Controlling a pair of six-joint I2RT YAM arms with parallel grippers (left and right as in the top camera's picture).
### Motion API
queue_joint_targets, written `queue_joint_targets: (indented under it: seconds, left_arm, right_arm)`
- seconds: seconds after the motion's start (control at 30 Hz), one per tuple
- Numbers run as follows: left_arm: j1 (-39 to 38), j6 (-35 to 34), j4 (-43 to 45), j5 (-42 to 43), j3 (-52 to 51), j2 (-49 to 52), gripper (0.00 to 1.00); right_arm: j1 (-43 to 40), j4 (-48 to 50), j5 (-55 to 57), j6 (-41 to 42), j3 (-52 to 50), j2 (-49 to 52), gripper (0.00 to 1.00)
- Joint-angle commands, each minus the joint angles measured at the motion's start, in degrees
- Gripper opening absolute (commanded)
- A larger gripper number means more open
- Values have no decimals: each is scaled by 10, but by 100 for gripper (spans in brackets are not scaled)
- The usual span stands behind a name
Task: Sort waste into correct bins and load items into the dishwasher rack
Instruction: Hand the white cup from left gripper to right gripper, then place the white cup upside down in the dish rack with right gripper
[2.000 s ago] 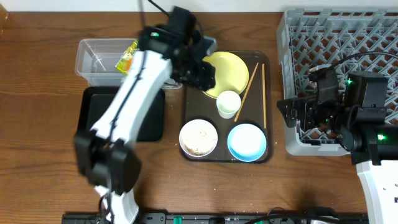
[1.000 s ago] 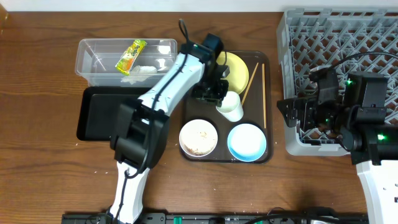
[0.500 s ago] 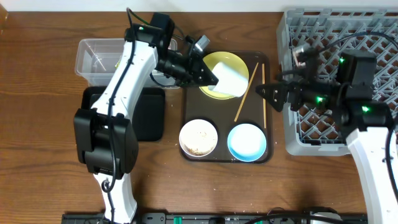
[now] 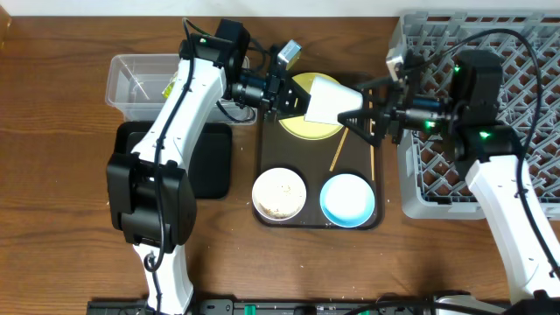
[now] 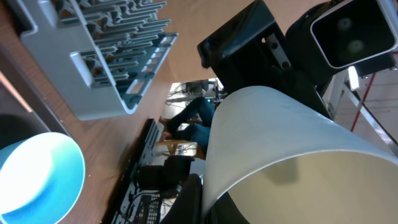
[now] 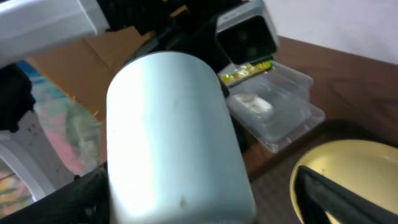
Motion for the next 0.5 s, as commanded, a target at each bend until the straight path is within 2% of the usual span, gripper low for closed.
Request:
queue_joint_targets:
  seconds: [0.0,0.17,0.33,0.47]
  left_arm:
    - [-5,12,-2,28,7,-1,6]
    - [-7,12,-2,28,7,-1,6]
    - [-7,12,0,28,7,-1,7]
    - [-6,12,5,28,7,-1,21]
  right_arm:
    - [14,17,-20,21,10,8,83]
    - [15,24,-20,28,10,9,67]
    - [15,24,-20,40,10,9,59]
    - [15,23,-20,40,10,9,56]
